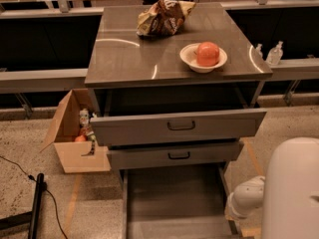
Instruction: Open bottom drawer
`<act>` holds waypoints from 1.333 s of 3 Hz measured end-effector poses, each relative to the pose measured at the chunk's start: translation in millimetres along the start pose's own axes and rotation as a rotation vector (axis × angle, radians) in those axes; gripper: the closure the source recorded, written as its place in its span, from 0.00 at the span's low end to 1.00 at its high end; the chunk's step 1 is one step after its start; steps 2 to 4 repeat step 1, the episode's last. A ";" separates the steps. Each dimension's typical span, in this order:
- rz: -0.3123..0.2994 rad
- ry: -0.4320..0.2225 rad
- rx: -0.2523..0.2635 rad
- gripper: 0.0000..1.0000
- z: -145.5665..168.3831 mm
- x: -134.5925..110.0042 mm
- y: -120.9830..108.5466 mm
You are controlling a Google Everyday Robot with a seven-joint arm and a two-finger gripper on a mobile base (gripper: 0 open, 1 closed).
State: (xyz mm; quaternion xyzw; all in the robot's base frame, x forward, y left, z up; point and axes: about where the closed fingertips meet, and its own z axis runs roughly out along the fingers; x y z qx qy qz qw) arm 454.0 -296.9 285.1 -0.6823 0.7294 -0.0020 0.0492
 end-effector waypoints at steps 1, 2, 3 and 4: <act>0.038 -0.012 0.052 0.82 -17.4 -4.6 -12.6; 0.038 -0.012 0.052 0.82 -17.4 -4.6 -12.6; 0.038 -0.012 0.052 0.82 -17.4 -4.6 -12.6; 0.038 -0.012 0.052 0.82 -17.4 -4.6 -12.6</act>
Offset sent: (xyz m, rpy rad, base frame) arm 0.0000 0.0000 0.0000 0.0000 0.0000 0.0000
